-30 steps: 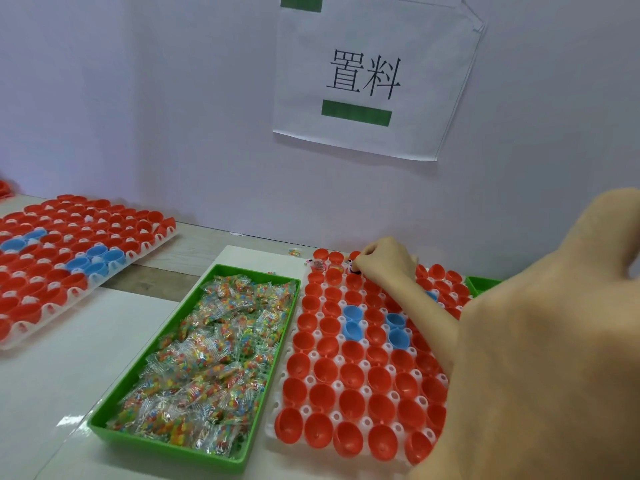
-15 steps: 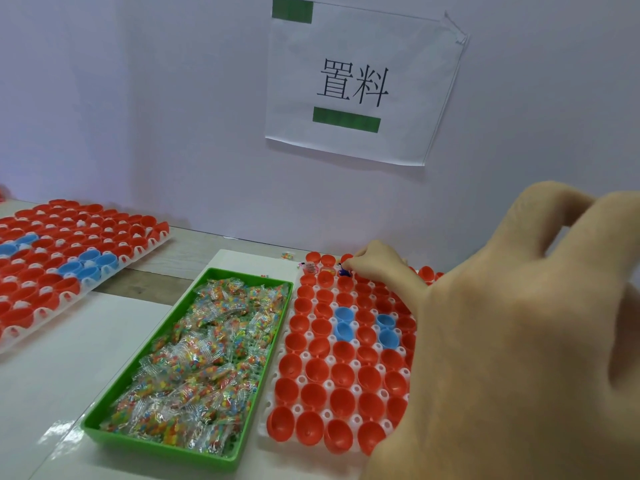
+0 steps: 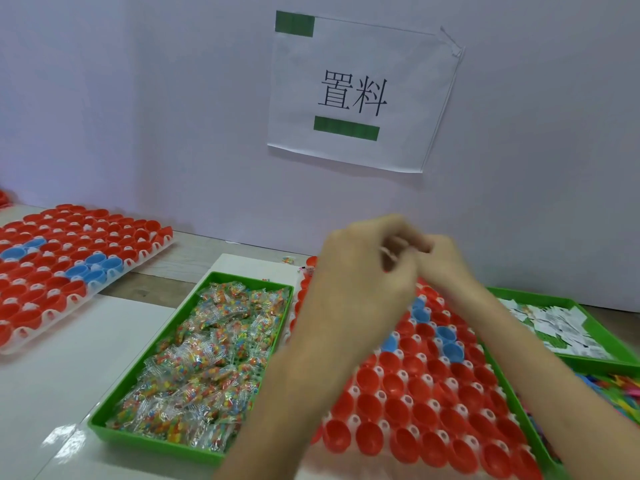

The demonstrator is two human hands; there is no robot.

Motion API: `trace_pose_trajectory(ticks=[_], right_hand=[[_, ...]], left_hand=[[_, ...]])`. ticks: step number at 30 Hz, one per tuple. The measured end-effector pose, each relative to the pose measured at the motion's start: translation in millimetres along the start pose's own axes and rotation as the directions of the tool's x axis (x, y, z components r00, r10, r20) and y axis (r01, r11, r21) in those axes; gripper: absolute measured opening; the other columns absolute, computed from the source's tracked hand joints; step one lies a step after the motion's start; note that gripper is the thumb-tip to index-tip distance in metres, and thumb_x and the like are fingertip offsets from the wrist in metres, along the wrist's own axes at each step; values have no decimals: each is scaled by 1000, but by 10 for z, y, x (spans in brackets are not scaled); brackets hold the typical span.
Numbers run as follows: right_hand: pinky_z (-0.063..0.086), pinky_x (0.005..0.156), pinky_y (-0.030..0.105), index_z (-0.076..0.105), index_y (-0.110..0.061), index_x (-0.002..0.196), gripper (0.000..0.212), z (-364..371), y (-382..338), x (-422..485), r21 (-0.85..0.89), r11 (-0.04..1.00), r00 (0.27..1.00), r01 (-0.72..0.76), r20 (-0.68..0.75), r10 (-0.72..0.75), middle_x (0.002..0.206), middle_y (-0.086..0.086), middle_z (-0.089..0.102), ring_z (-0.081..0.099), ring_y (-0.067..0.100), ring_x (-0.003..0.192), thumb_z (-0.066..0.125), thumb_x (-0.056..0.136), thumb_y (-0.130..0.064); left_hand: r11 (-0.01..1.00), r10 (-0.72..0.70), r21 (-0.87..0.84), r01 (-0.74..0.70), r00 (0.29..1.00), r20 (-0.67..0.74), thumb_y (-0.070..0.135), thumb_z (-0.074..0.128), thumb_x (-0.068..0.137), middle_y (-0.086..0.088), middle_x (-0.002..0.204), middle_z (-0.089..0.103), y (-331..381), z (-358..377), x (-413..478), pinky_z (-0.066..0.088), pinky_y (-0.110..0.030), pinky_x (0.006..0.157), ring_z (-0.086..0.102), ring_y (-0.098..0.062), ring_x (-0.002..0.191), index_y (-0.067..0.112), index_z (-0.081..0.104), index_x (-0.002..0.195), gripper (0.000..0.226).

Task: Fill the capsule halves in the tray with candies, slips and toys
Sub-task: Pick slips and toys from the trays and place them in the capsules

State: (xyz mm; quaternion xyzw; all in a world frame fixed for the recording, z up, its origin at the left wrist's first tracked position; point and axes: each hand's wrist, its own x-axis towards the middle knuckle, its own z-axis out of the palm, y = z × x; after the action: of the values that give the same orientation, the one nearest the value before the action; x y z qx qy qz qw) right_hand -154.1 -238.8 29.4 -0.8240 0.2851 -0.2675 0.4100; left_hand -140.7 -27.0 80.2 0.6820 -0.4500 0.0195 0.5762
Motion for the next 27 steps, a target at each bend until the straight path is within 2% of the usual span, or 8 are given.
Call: trace_pose_trajectory(ticks=[2,4,8,12,15,19,23,27], right_hand=[[46,65,26,76,-26,76,18,-301,146,-153,6,1000,997,14,-72,-13,64,-14,70,61,-2,62,71,89,-15],[44,62,26,77,-27,78,17,-649,363,-366,83,996,989,-22,-145,34,67,-16,71,58,-6,57,70,90,-16],[45,58,24,78,-17,88,14,-1110,827,-690,159,977,934,-144,-305,187,72,2,65,46,16,58,67,92,-10],[47,79,38,77,-25,91,17,-1282,1079,-735,28,971,912,-238,-338,233,94,-2,72,61,20,79,65,93,-13],[43,88,38,75,-28,106,17,-1307,1196,-673,-201,945,944,-259,-259,204,112,-4,69,60,17,97,63,96,-20],[43,106,49,71,-34,115,20,-1131,1350,-635,-443,866,973,-230,-82,217,130,-7,66,58,17,116,58,100,-32],[35,104,45,71,-47,98,20,-1021,1364,-602,-529,827,978,-189,-28,205,127,-16,64,57,14,117,52,101,-44],[30,110,47,75,-28,106,33,-1072,1410,-599,-545,814,973,-199,-9,231,138,-9,57,52,18,124,46,103,-45]], left_hand=[[985,-147,94,146,989,12,13,65,93,14,83,71,-233,-155,70,52,-9,67,64,3,79,28,75,90,18],[943,-293,175,283,956,30,20,67,93,16,85,70,-467,-299,96,53,-16,68,65,0,76,33,72,91,14],[767,-560,370,524,828,-11,21,71,91,8,99,72,-972,-487,75,53,-30,76,65,-6,78,29,68,101,13],[609,-714,467,641,700,-30,9,68,90,-3,110,69,-1257,-463,-22,52,-46,97,65,-19,94,24,68,99,18],[578,-739,453,679,671,-61,0,71,83,-5,106,68,-1341,-459,-55,52,-49,97,63,-24,98,22,70,90,23],[595,-712,447,668,696,-94,-8,70,81,-6,98,68,-1387,-475,-77,49,-32,66,63,-19,83,20,68,87,30],[594,-711,435,676,695,-109,-12,71,79,-8,93,67,-1398,-520,-71,50,-38,78,63,-24,86,17,69,88,30],[632,-654,416,653,738,-164,-7,75,80,-7,86,69,-1344,-585,-28,44,-29,58,65,-22,72,16,69,91,26]])
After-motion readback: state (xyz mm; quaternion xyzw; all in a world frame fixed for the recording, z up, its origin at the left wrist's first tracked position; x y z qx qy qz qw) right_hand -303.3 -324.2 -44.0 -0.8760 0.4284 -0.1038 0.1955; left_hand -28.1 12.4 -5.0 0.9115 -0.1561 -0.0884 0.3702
